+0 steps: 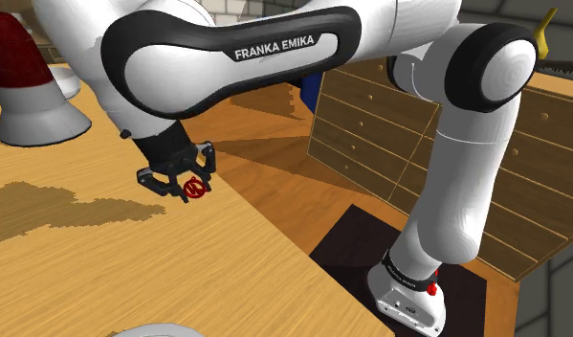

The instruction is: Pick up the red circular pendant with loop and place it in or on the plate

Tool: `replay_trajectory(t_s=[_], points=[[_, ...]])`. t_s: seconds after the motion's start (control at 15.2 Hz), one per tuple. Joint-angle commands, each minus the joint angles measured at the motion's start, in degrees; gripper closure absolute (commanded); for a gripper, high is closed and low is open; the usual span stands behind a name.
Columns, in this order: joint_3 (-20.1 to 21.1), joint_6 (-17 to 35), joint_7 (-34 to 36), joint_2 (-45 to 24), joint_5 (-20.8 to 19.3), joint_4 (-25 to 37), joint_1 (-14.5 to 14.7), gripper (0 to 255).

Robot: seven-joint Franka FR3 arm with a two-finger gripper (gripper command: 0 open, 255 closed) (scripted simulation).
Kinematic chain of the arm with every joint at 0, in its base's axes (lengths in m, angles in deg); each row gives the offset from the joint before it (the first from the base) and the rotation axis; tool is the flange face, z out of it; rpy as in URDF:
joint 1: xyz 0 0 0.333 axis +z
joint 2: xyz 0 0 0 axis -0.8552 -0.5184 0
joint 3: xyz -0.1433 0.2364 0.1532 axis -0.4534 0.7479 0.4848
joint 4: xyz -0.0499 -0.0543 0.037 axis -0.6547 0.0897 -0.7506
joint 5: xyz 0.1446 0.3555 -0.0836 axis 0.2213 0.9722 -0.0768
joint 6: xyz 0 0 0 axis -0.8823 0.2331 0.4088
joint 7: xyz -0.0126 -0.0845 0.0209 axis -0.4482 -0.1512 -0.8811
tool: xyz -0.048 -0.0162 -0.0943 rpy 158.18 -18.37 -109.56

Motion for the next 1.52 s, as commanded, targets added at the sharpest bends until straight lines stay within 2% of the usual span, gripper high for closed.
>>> replay_trajectory(t_s=[0.0, 0.26, 0.59, 1.06, 1.45], points=[[0.1, -1.6, -0.2, 0.1, 0.1, 1.6, 0.1, 255], [0.2, -4.6, -0.6, 0.0, 0.0, 4.7, 0.5, 255], [2.4, -5.8, 6.2, -1.7, 0.4, 6.2, 5.3, 255], [4.7, -8.4, 16.2, -6.8, -0.6, 11.7, 13.9, 255], [5.4, -11.9, 24.4, -13.6, -2.9, 20.5, 23.6, 255]])
